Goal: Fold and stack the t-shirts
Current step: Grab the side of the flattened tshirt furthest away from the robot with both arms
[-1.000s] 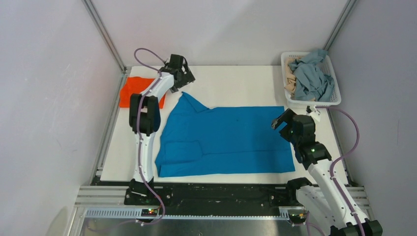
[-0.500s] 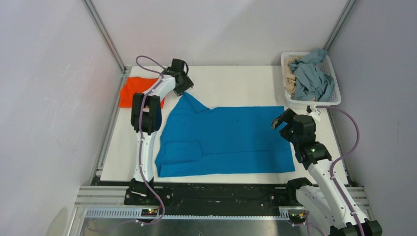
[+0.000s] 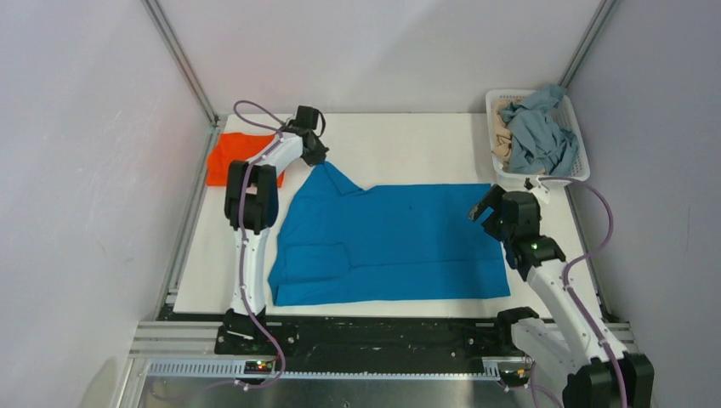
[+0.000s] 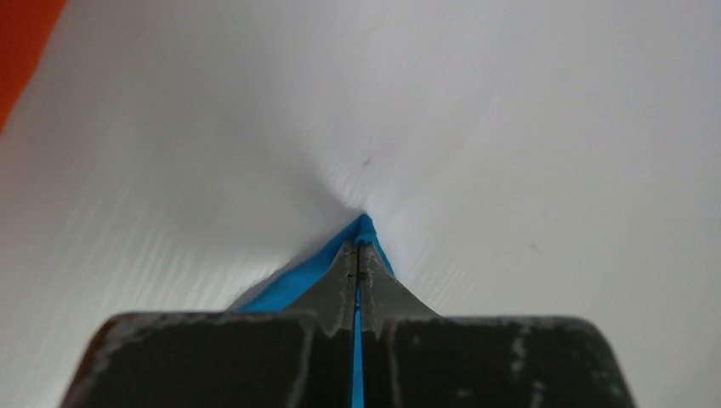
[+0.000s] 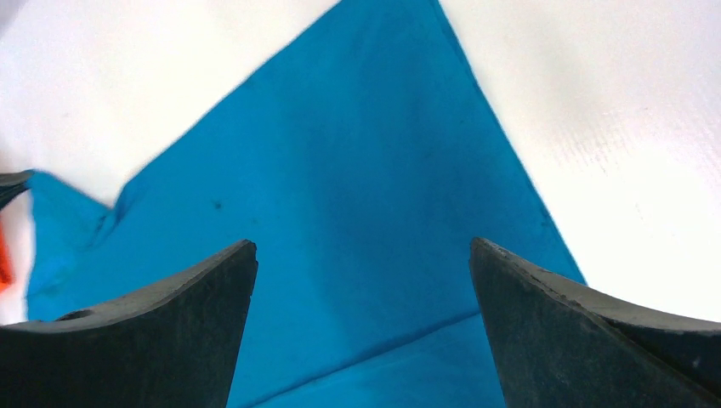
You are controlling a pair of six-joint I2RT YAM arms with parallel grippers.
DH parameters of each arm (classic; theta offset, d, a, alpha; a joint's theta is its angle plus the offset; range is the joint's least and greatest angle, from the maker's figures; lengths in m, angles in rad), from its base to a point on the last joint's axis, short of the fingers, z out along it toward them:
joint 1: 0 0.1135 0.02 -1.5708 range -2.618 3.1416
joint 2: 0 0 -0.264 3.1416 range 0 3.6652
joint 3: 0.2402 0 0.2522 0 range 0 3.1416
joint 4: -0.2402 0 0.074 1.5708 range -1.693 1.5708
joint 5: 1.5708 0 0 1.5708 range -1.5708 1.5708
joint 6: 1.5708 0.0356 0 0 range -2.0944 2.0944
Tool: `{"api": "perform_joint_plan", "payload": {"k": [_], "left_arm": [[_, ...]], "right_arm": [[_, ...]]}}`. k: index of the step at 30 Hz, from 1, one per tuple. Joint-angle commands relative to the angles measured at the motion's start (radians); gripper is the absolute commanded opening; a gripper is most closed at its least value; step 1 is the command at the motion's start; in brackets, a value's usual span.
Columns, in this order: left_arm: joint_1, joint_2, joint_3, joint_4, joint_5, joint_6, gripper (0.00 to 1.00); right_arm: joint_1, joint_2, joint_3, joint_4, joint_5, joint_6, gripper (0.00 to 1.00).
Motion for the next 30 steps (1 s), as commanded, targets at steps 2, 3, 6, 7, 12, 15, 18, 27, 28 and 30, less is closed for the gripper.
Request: {"api": "perform_joint_plan", "payload": {"k": [2, 3, 6, 7, 12, 15, 18, 27, 28, 30], "left_arm": [[-0.005, -0.162, -0.105, -0.005, -0.062, 0.017, 0.00], [-0.007, -0.177, -0.133, -0.004, -0.062, 0.027, 0.00], [-0.021, -0.244, -0.191, -0.006, -0.070, 0.042, 0.00], [-0.025, -0.256, -0.223, -0.005, -0.079, 0.045, 0.00], [-0.028, -0.353, -0.352, -0.006, -0.083, 0.033, 0.00], [-0.034, -0.399, -0.404, -0.005, -0.088, 0.032, 0.00], [-0.042, -0.445, -0.438, -0.006, -0.093, 0.038, 0.00], [-0.067, -0.532, -0.479, -0.005, -0.093, 0.056, 0.00], [-0.068, -0.536, -0.485, -0.005, -0.090, 0.057, 0.00], [-0.071, -0.553, -0.496, -0.004, -0.095, 0.054, 0.00]], "right_arm": [[0.003, 0.172, 0.130, 0.037, 0.091, -0.090, 0.99], [0.007, 0.248, 0.188, 0.013, 0.109, -0.093, 0.98], [0.032, 0.400, 0.296, -0.026, 0.180, -0.060, 0.96], [0.033, 0.477, 0.348, -0.040, 0.208, -0.055, 0.94], [0.038, 0.798, 0.625, -0.154, 0.292, -0.043, 0.93], [0.040, 0.951, 0.775, -0.242, 0.334, -0.057, 0.93], [0.045, 1.131, 0.966, -0.338, 0.383, -0.037, 0.93], [0.063, 1.404, 1.247, -0.509, 0.444, -0.013, 0.91], [0.063, 1.412, 1.254, -0.514, 0.444, -0.012, 0.91], [0.061, 1.433, 1.268, -0.527, 0.443, -0.012, 0.91]]}}
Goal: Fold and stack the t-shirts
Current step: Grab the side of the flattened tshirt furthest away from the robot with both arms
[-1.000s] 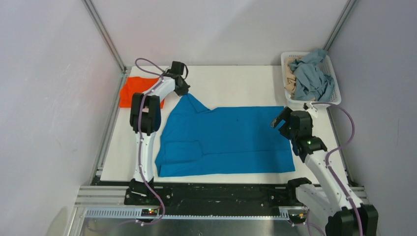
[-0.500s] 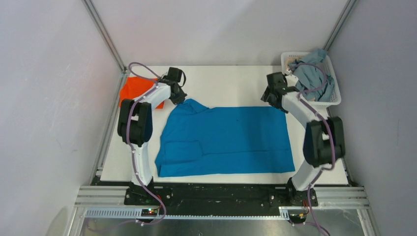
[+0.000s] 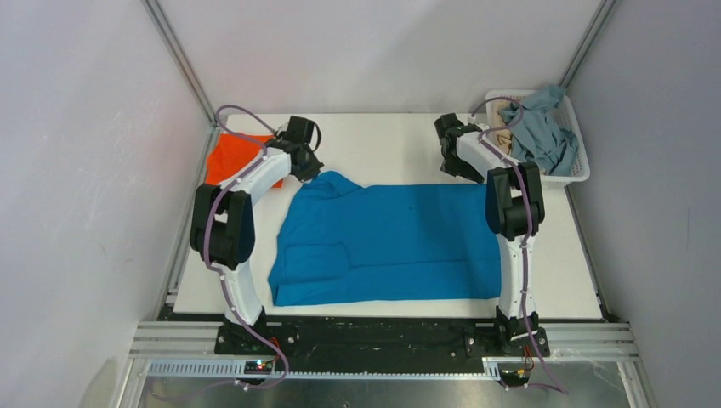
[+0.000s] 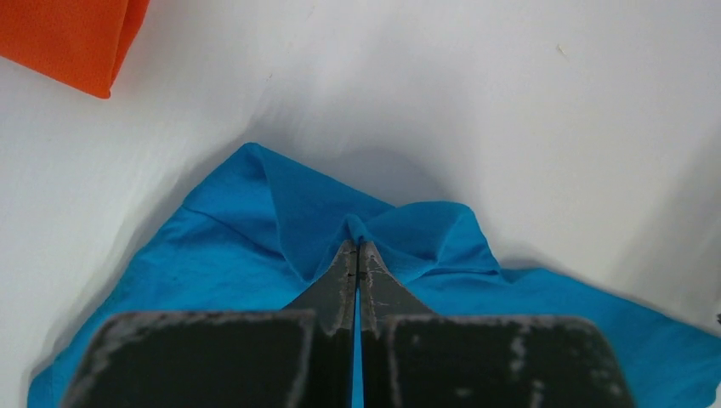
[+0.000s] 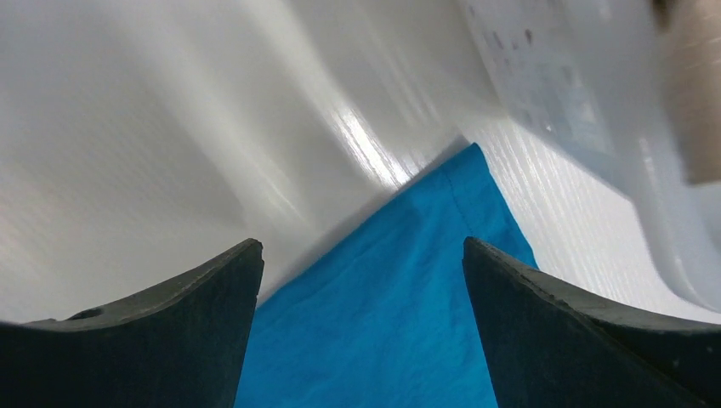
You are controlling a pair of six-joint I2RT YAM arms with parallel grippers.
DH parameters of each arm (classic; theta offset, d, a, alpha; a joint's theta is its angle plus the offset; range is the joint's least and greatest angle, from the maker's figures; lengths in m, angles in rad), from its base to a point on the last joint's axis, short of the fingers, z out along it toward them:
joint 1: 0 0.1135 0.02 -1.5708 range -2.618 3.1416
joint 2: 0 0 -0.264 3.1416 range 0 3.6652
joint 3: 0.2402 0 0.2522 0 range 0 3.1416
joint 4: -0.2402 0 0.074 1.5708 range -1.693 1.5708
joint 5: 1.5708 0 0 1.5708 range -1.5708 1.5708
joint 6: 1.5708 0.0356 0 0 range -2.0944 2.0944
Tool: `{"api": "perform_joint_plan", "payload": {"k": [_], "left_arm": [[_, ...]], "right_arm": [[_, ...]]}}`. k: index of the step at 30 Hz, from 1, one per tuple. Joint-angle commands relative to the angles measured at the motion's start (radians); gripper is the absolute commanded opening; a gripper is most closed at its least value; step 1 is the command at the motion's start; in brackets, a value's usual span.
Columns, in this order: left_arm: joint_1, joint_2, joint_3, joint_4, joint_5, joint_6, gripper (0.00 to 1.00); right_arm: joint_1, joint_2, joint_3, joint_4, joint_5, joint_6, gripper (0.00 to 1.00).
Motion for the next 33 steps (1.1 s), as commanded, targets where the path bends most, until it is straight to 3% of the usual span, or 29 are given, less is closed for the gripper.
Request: {"api": "perform_joint_plan", "payload": {"k": [1, 12, 14, 18, 30, 33], "left_arm": [[-0.011, -0.079, -0.027, 0.009, -0.033, 0.019, 0.00], [-0.016, -0.127, -0.050, 0.009, -0.066, 0.020, 0.00], [-0.016, -0.140, -0.060, 0.010, -0.080, 0.017, 0.00], [-0.015, -0.166, -0.077, 0.009, -0.099, 0.015, 0.00], [-0.016, -0.190, -0.094, 0.010, -0.094, 0.044, 0.00], [-0.017, -0.199, -0.099, 0.011, -0.101, 0.048, 0.00]], "right_arm": [[0.000, 0.047, 0.075, -0.094, 0.050, 0.029, 0.90], [-0.027, 0.031, -0.002, -0.152, 0.032, 0.087, 0.79], [-0.039, 0.005, -0.040, -0.142, 0.021, 0.103, 0.75], [-0.057, -0.025, -0.095, -0.111, 0.003, 0.113, 0.55], [-0.061, 0.034, 0.000, -0.089, 0.007, 0.109, 0.29], [-0.062, 0.053, 0.020, -0.089, 0.002, 0.101, 0.27]]}}
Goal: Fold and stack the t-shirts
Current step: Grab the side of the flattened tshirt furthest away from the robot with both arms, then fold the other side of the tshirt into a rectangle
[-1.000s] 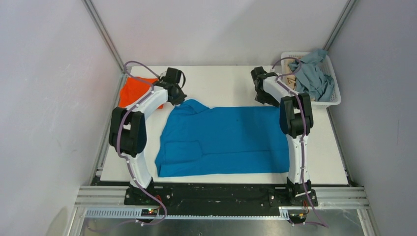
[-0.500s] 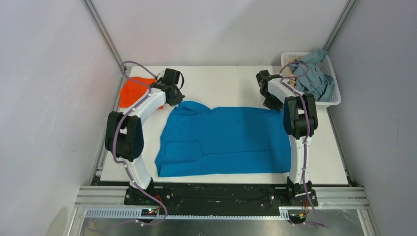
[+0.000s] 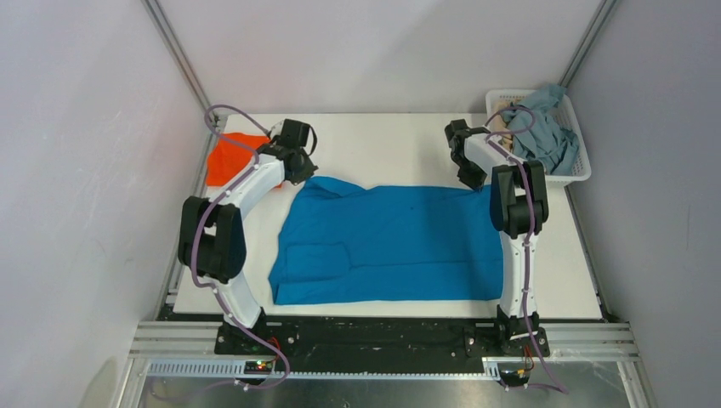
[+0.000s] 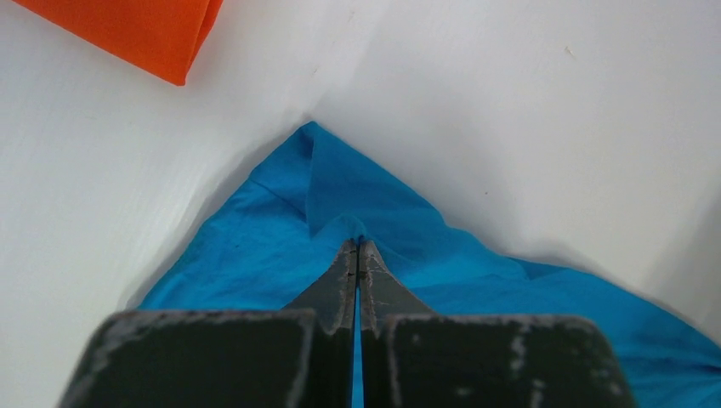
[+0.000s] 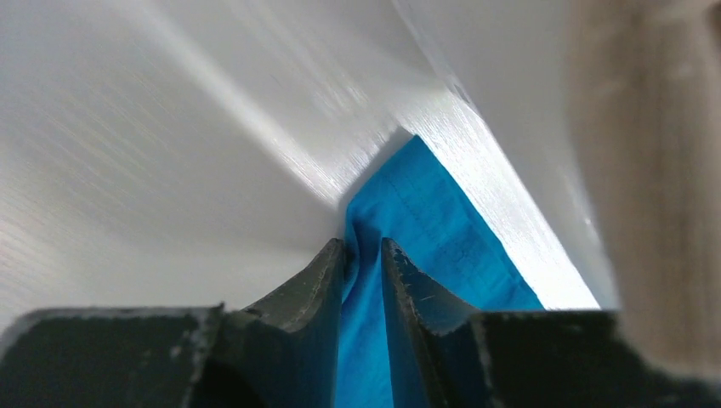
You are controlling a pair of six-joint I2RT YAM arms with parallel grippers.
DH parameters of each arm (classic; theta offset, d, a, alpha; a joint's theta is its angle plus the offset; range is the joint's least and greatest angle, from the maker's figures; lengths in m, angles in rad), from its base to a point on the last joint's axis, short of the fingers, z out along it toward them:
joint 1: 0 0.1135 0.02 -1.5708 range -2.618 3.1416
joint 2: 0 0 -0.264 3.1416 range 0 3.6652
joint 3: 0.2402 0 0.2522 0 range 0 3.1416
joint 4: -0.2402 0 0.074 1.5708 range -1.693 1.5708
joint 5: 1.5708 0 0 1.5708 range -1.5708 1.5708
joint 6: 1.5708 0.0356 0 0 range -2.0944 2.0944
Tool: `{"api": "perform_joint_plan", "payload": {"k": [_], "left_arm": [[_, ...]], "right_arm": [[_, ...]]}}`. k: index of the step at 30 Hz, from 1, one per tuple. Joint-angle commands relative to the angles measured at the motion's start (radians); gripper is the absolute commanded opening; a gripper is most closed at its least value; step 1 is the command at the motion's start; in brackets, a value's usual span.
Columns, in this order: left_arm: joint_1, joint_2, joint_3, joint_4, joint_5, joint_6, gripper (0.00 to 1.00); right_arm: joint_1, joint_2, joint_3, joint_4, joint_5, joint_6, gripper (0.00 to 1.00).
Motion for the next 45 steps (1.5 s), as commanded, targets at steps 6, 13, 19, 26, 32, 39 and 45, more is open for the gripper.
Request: {"api": "perform_joint_plan", "payload": {"k": [6, 13, 19, 26, 32, 39, 45], "left_arm": [[-0.006, -0.073, -0.006, 0.015, -0.034, 0.030, 0.00], [-0.008, -0.126, -0.041, 0.013, -0.019, 0.022, 0.00], [-0.034, -0.253, -0.168, 0.012, -0.050, -0.021, 0.00], [-0.082, -0.462, -0.369, 0.009, -0.084, -0.079, 0.00], [-0.114, -0.673, -0.523, -0.022, -0.096, -0.136, 0.00], [-0.158, -0.851, -0.607, -0.161, -0.134, -0.206, 0.00], [-0.206, -0.939, -0.615, -0.273, -0.124, -0.250, 0.00]], "right_arm": [[-0.008, 0.061, 0.085, 0.007, -0.004, -0.003, 0.06], [0.016, -0.005, 0.055, 0.036, 0.016, -0.034, 0.00], [0.052, -0.170, -0.115, 0.112, 0.023, -0.035, 0.00], [0.095, -0.380, -0.315, 0.159, 0.034, -0.032, 0.00], [0.122, -0.508, -0.447, 0.149, 0.048, -0.024, 0.00], [0.146, -0.607, -0.513, 0.144, 0.045, -0.025, 0.00], [0.172, -0.662, -0.559, 0.143, 0.034, -0.040, 0.00]]}}
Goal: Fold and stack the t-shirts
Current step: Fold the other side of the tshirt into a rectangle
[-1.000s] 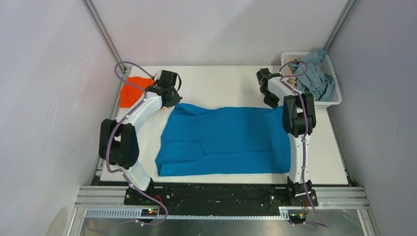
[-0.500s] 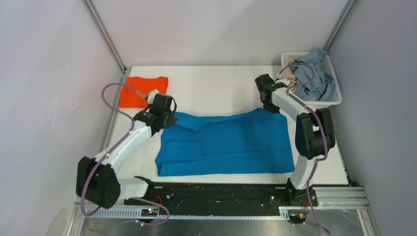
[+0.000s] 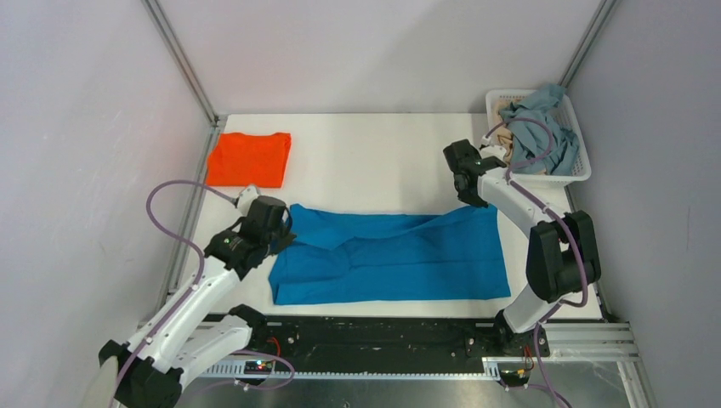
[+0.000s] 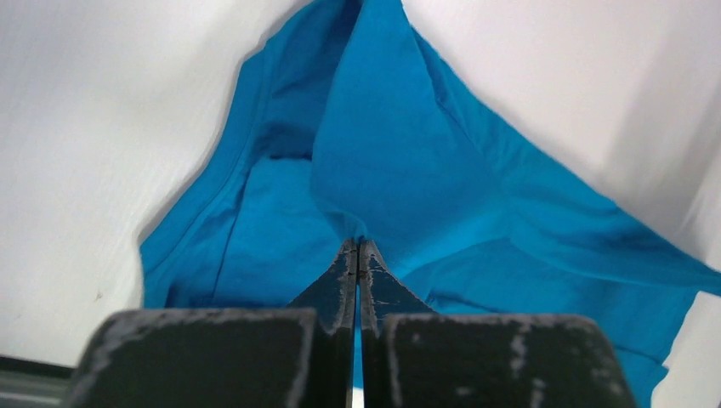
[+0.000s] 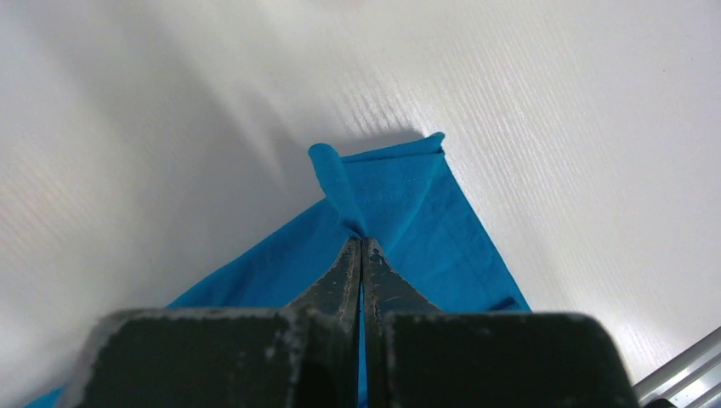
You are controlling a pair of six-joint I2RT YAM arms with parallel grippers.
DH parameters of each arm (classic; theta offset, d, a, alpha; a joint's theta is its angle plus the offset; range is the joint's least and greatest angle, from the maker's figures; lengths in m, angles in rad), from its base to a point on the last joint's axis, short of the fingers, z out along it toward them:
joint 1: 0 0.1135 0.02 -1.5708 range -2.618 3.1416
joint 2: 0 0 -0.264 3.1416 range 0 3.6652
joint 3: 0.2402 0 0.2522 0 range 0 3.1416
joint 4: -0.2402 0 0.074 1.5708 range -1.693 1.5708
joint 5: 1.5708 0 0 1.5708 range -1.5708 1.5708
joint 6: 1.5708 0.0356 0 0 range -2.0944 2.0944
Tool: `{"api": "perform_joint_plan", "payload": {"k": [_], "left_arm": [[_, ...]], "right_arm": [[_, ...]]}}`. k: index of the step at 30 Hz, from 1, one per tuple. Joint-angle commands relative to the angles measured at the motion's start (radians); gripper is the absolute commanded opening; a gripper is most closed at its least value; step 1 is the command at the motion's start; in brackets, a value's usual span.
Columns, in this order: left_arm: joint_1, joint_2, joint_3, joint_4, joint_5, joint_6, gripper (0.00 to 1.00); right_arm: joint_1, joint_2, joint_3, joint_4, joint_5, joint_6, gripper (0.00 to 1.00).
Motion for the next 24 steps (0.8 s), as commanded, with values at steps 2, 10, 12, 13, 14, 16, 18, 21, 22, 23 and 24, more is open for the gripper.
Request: {"api": "perform_joint_plan", "payload": {"k": [2, 10, 12, 13, 14, 16, 18, 21, 22, 23, 24], "left_arm": [[-0.053, -0.082, 0.024, -0.147, -0.060, -0.066, 0.00], [-0.105, -0.131, 0.019, -0.262, -0.014, -0.112, 0.00], [-0.126, -0.142, 0.023, -0.286, -0.024, -0.127, 0.00], [-0.136, -0.146, 0.023, -0.294, -0.023, -0.132, 0.00], [-0.140, -0.148, 0.021, -0.305, -0.019, -0.140, 0.00], [-0.159, -0.153, 0.011, -0.316, -0.008, -0.156, 0.00], [-0.177, -0.158, -0.010, -0.326, -0.003, -0.169, 0.00], [-0.185, -0.166, -0.056, -0.334, 0.017, -0.177, 0.00], [-0.186, -0.170, -0.081, -0.336, 0.020, -0.182, 0.00], [-0.187, -0.170, -0.095, -0.337, 0.024, -0.187, 0.00], [-0.187, -0.166, -0.119, -0.337, 0.027, -0.187, 0.03]], "right_arm": [[0.020, -0.073, -0.030, -0.001, 0.026, -0.003, 0.00], [0.021, -0.097, -0.062, 0.017, 0.004, -0.022, 0.00], [0.022, -0.097, -0.063, 0.020, -0.001, -0.033, 0.00], [0.023, -0.098, -0.063, 0.018, -0.001, -0.034, 0.00], [0.023, -0.098, -0.062, 0.012, -0.002, -0.035, 0.00], [0.026, -0.101, -0.065, 0.004, 0.008, -0.035, 0.00], [0.028, -0.107, -0.069, 0.000, 0.015, -0.035, 0.00], [0.031, -0.116, -0.091, 0.000, 0.020, -0.030, 0.00], [0.034, -0.119, -0.099, 0.002, 0.023, -0.022, 0.00], [0.036, -0.120, -0.114, 0.001, 0.029, -0.015, 0.00], [0.037, -0.120, -0.125, -0.002, 0.031, 0.000, 0.00]]}}
